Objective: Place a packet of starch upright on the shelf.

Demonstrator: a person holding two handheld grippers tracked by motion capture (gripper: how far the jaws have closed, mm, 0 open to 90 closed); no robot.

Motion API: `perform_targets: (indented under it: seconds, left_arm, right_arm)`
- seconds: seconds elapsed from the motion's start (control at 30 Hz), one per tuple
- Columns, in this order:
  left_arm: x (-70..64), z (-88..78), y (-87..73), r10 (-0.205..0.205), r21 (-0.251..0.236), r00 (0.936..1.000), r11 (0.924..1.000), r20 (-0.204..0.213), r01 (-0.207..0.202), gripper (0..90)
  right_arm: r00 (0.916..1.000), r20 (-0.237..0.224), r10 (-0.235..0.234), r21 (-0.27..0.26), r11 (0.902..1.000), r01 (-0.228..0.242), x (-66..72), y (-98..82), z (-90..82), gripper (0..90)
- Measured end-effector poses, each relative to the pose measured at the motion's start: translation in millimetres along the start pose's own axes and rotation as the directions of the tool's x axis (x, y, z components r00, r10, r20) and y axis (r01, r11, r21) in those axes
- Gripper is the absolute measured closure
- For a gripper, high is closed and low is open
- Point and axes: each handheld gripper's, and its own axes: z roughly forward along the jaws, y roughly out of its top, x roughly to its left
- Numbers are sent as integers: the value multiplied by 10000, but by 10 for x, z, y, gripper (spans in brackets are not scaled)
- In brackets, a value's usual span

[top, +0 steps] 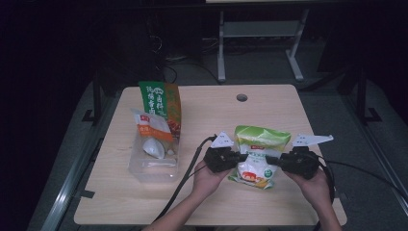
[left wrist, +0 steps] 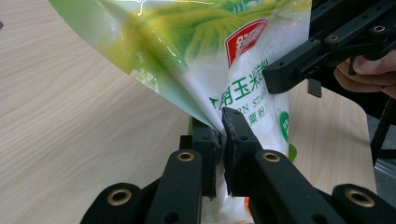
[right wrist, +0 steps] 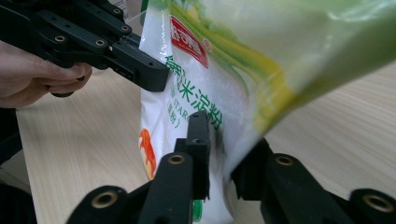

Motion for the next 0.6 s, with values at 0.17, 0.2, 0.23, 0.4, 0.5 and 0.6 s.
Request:
perform_targets:
  seconds: [0.17, 0.2, 0.23, 0.4, 0.5, 0.6]
  left_arm:
    - [-16, -17, -3, 121, 15, 9999, 9999, -11, -121, 847]
    - [-20, -20, -4, 167, 28, 9999, 9999, -31, -167, 847]
    - [-21, -25, -6, 169, 31, 9999, 9999, -26, -169, 847]
    - [-18, -42, -18, 176, 12, 9998, 9998, -15, -176, 846]
    - [-21, -50, -24, 199, 21, 9998, 9998, -25, -199, 846]
    - [-19, -58, -29, 170, 22, 9999, 9999, -21, -170, 844]
  right_arm:
    - [9999, 5, -128, 175, 9998, 128, 38, 20, 54, 704]
    - [9998, 7, -181, 212, 9996, 181, 45, 24, 68, 696]
    - [9998, 36, -205, 272, 9994, 204, 56, 29, 75, 694]
    - [9995, 47, -302, 352, 9989, 300, 84, 45, 96, 684]
    - [9995, 48, -309, 364, 9989, 307, 100, 49, 107, 686]
    - [9993, 55, -380, 411, 9984, 378, 112, 53, 113, 703]
